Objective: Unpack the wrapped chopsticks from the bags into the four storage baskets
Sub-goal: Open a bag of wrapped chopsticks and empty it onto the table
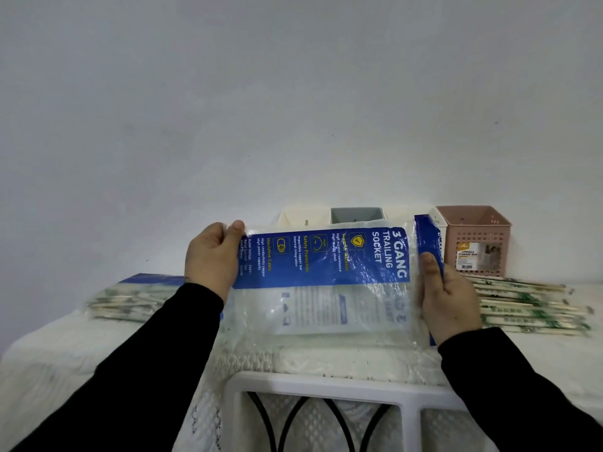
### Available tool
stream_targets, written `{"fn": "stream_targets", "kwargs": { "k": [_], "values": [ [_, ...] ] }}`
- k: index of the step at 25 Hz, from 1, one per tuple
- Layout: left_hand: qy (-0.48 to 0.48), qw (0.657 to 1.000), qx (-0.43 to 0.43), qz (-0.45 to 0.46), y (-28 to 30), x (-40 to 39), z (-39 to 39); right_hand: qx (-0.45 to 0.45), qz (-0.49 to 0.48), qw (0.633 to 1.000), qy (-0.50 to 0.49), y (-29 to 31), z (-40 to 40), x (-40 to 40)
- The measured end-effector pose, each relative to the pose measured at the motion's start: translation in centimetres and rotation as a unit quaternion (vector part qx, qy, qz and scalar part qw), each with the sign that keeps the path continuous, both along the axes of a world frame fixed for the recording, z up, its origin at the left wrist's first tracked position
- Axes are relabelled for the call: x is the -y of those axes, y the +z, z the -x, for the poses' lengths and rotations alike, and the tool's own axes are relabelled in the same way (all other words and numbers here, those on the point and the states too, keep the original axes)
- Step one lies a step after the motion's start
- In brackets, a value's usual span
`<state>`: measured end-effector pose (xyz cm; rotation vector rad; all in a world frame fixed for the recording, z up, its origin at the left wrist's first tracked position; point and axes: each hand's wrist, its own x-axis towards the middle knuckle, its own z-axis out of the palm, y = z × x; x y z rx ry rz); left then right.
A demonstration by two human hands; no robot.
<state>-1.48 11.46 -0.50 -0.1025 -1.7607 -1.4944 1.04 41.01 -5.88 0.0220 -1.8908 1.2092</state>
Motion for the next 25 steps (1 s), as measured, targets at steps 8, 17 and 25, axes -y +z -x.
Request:
{"fn": "stream_targets", "kwargs": {
  "k": [8,17,25],
  "values": [
    [-0.202,0.945,0.255,0.022,-4.7,0.9,-0.9,-0.041,0.085,0.995,-0.014,0.0,0.4,-0.4],
    [-0.027,0.985,0.163,0.056,-4.0,10.7,-1.6,0.059,-0.139,0.968,0.2,0.5,1.1,7.2],
    [0.091,0.96,0.226,0.136,-3.0,24.5,0.4,0.106,-0.108,0.944,0.293,1.6,8.4,23.4]
  ]
}}
